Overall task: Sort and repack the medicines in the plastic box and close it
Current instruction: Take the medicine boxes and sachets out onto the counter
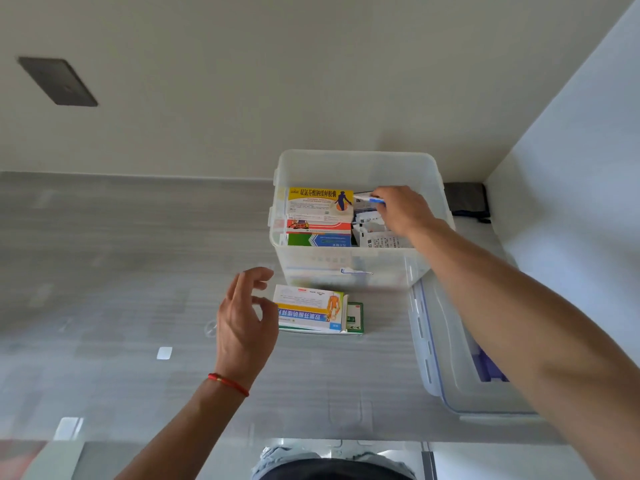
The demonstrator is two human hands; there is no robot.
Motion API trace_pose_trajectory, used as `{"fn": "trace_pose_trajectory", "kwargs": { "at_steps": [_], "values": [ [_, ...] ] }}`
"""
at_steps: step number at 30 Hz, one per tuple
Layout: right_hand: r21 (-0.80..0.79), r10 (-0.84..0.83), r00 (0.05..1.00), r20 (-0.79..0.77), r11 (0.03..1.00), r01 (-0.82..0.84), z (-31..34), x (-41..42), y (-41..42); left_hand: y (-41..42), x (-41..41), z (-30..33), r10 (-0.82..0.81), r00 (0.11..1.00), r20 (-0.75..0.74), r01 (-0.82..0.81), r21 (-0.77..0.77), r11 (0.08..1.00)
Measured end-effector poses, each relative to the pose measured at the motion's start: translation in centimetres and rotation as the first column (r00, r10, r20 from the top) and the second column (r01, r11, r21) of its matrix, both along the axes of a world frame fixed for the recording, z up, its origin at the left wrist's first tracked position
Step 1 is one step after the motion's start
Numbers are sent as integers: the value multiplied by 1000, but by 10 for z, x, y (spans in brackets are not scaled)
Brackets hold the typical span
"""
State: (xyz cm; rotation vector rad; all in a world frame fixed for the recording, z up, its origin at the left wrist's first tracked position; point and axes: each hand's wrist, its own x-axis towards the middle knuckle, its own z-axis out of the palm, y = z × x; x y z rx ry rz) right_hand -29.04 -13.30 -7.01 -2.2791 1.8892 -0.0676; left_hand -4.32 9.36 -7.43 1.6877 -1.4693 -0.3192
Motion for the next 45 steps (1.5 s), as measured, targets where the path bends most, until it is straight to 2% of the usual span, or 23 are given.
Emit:
{"fn": "trace_pose_trajectory", "kwargs": {
  "at_steps": [3, 6, 8, 9, 11, 12, 15, 17, 19, 20, 21, 23, 25, 27, 29, 31, 33, 35, 36, 38, 40, 42, 45],
  "values": [
    [-184, 7, 990, 140, 983, 19, 26, -5, 15, -11, -8, 31, -51, 996, -72, 49, -32, 998],
    [-263, 223, 860, 459, 959, -108, 58, -10, 58, -18, -19, 48, -198, 939, -280, 246, 149, 958],
    [-269, 365, 730, 577, 930, -252, 68, -15, 102, -20, -28, 48, -190, 765, -615, 431, 270, 861],
    [-269, 408, 701, 585, 913, -307, 66, -18, 124, -20, -32, 45, -107, 612, -783, 511, 288, 810],
    [-227, 438, 717, 542, 898, -376, 46, -26, 161, -16, -43, 32, 64, 334, -941, 631, 274, 726],
    [-176, 420, 744, 519, 905, -387, 32, -32, 176, -14, -50, 25, 109, 296, -949, 664, 286, 691],
    [16, 297, 826, 479, 938, -347, -15, -47, 209, -15, -75, -1, 199, 451, -870, 632, 468, 618],
    [-9, 282, 877, 389, 953, -303, -45, -56, 218, -19, -90, -14, 220, 589, -777, 591, 601, 538],
    [-18, 218, 923, 316, 974, -224, -68, -65, 219, -22, -102, -15, 29, 830, -557, 470, 727, 501],
    [18, 170, 937, 304, 983, -184, -74, -68, 218, -24, -105, -11, -105, 901, -421, 404, 727, 555],
    [69, 153, 951, 269, 982, -178, -78, -71, 218, -24, -106, -4, -214, 922, -323, 382, 667, 640],
    [113, 248, 957, 149, 957, -266, -80, -73, 221, -27, -106, 17, -371, 897, -239, 441, 441, 782],
    [-9, 318, 942, 111, 948, -319, -67, -75, 221, -39, -103, 43, -460, 867, -194, 494, 208, 844],
    [-163, 318, 910, 267, 945, -282, -38, -70, 218, -63, -101, 67, -461, 876, -144, 469, 26, 883],
    [-307, 315, 826, 467, 934, -183, 1, -63, 198, -94, -100, 82, -387, 914, -117, 388, -23, 922],
    [-410, 313, 762, 567, 910, -69, 37, -59, 162, -129, -103, 85, -352, 934, -67, 358, 131, 924],
    [-407, 251, 788, 563, 914, -1, 60, -59, 116, -162, -106, 76, -397, 917, 29, 354, 397, 847],
    [-169, 106, 871, 480, 985, -27, 69, -59, 72, -188, -113, 62, -521, 836, 171, 328, 606, 725],
    [9, 59, 928, 367, 998, -67, 68, -57, 54, -197, -117, 55, -584, 783, 214, 316, 672, 670],
    [279, 96, 993, 74, 954, -113, 60, -49, 31, -207, -126, 43, -658, 715, 237, 292, 753, 589],
    [392, 163, 981, -106, 914, -109, 47, -38, 23, -210, -133, 32, -682, 689, 245, 266, 791, 552],
    [418, 199, 970, -140, 900, -125, 32, -30, 20, -209, -138, 24, -698, 679, 229, 263, 812, 521],
    [428, 143, 986, -91, 899, -91, 12, -26, 17, -207, -140, 19, -698, 695, 175, 300, 811, 502]
  ]
}}
